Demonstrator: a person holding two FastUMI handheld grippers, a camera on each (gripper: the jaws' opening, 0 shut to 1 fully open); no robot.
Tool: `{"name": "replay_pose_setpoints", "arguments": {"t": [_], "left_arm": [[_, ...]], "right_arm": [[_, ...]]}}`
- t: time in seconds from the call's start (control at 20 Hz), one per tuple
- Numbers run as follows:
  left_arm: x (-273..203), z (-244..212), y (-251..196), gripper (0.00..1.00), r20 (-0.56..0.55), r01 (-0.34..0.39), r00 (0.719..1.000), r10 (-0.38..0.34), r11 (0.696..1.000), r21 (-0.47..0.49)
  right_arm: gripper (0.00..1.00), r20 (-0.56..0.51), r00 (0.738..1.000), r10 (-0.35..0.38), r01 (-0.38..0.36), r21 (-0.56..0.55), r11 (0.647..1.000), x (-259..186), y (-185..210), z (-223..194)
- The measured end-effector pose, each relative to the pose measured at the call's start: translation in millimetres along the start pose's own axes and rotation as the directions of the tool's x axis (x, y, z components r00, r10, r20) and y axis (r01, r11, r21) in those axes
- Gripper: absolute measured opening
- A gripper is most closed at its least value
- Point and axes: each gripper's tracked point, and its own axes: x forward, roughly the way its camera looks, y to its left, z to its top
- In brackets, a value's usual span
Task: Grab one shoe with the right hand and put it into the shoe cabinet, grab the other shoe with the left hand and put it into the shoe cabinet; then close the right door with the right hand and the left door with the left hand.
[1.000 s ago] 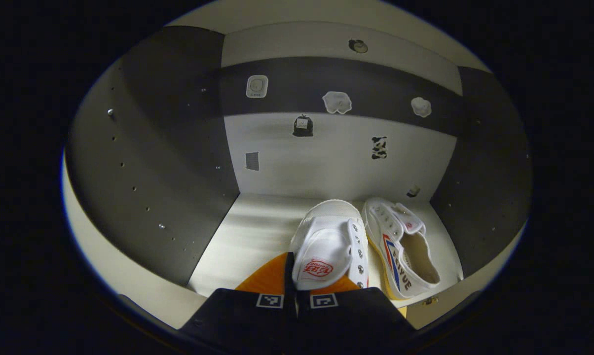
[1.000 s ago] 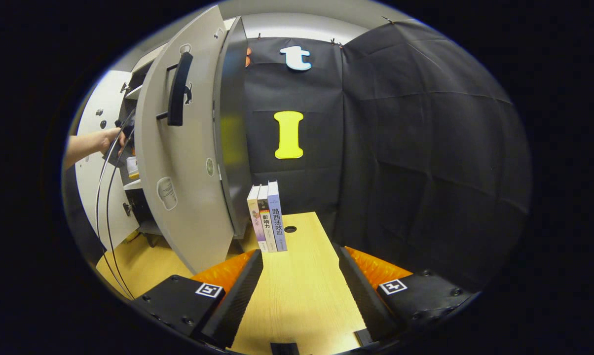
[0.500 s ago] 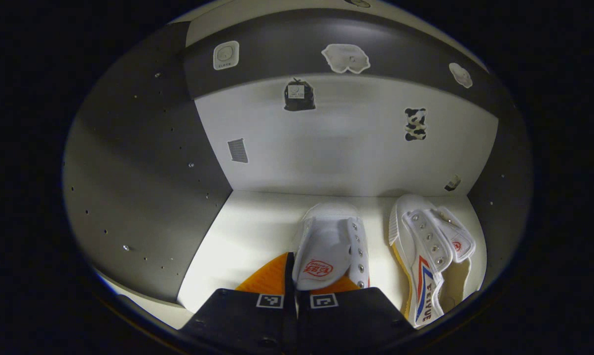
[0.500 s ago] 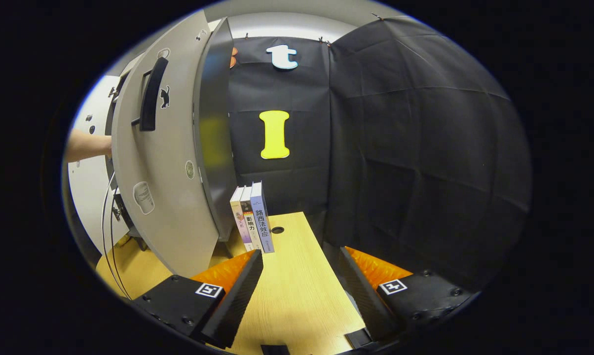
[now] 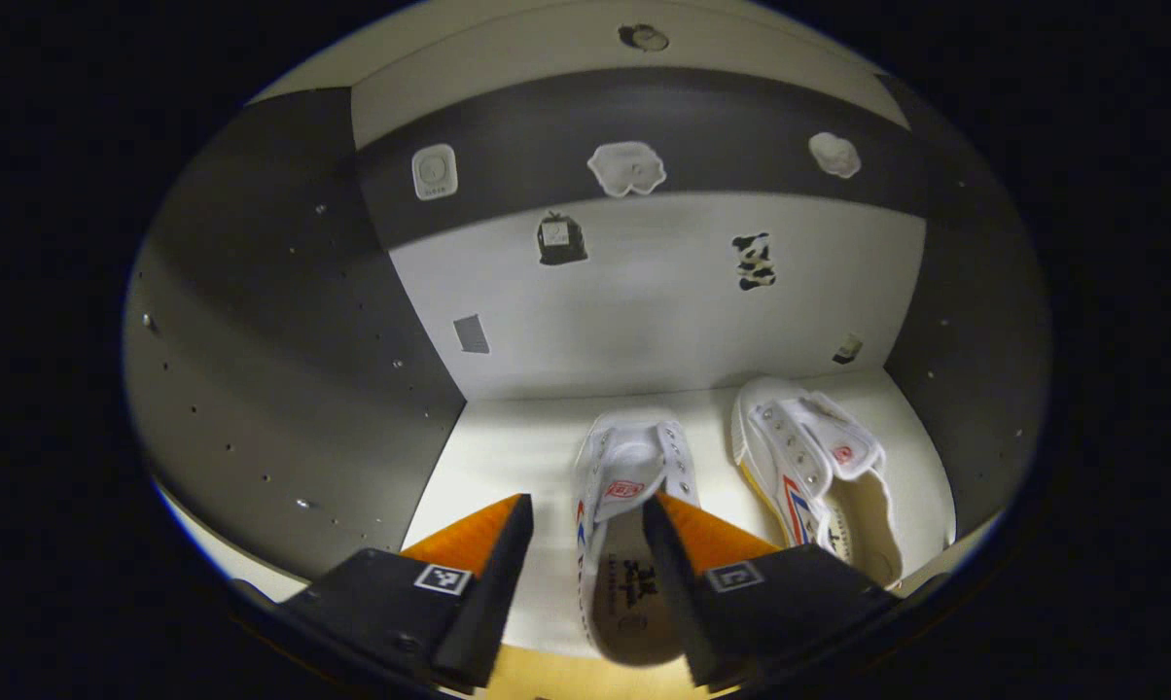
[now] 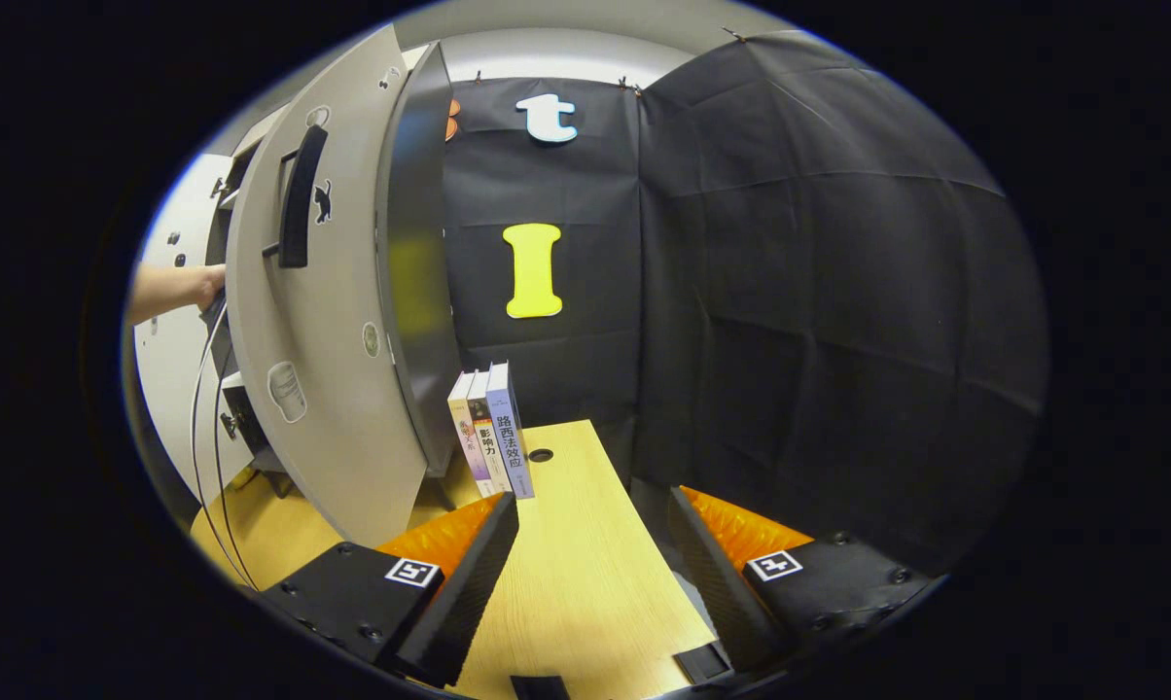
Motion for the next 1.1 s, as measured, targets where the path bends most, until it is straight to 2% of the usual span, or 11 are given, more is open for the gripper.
{"name": "replay_pose_setpoints", "arguments": {"t": [0.05, 0.1, 0.2, 0.35, 0.5, 0.6, 0.7, 0.85, 0.9, 0.95, 1.1], "left_arm": [[-17, 0, -2, 0.77, 0.028, 0.024, 0.999, -0.024, 1.0, 0.006], [-35, 2, 0, 0.96, 0.07, 0.026, 0.997, -0.027, 1.0, 0.015], [-75, 2, 9, 0.97, 0.179, -0.001, 0.984, -0.003, 1.0, 0.024], [-137, -19, 12, 0.96, 0.308, 0.002, 0.951, 0.003, 1.0, -0.014], [-190, -53, 33, 0.96, 0.391, -0.061, 0.916, 0.086, 0.995, -0.075], [-214, -73, 41, 0.97, 0.442, -0.095, 0.889, 0.12, 0.992, -0.078], [-238, -93, 41, 0.96, 0.49, -0.1, 0.864, 0.12, 0.993, -0.067], [-272, -122, 47, 0.96, 0.576, -0.155, 0.798, 0.18, 0.983, -0.094], [-277, -135, 39, 1.0, 0.587, -0.156, 0.788, 0.184, 0.983, -0.099], [-280, -149, 32, 0.96, 0.589, -0.145, 0.789, 0.174, 0.985, -0.097], [-283, -195, 13, 0.96, 0.552, -0.098, 0.82, 0.153, 0.987, -0.128]], "right_arm": [[0.99, 0.0, 1.0, 0.0, 0.0, 0.001, 1.0, 0, 1, 0], [0.99, -0.005, 1.0, 0.001, -0.001, 0.003, 1.0, 0, 2, -1], [0.99, -0.004, 1.0, 0.015, -0.015, 0.005, 1.0, 1, 8, 2], [0.99, 0.012, 0.999, 0.037, -0.037, -0.006, 0.999, 7, 17, 12], [0.99, 0.027, 0.997, 0.072, -0.072, -0.023, 0.997, 17, 30, 26], [0.99, 0.039, 0.995, 0.089, -0.088, -0.038, 0.995, 20, 36, 38], [0.99, 0.067, 0.992, 0.108, -0.105, -0.039, 0.994, 21, 43, 55], [0.99, 0.102, 0.986, 0.134, -0.128, -0.059, 0.99, 23, 54, 77], [0.99, 0.109, 0.983, 0.146, -0.142, -0.047, 0.989, 23, 60, 83], [0.98, 0.112, 0.98, 0.163, -0.161, -0.026, 0.987, 24, 68, 89], [1.0, 0.132, 0.971, 0.199, -0.2, -0.001, 0.98, 27, 80, 105]]}}
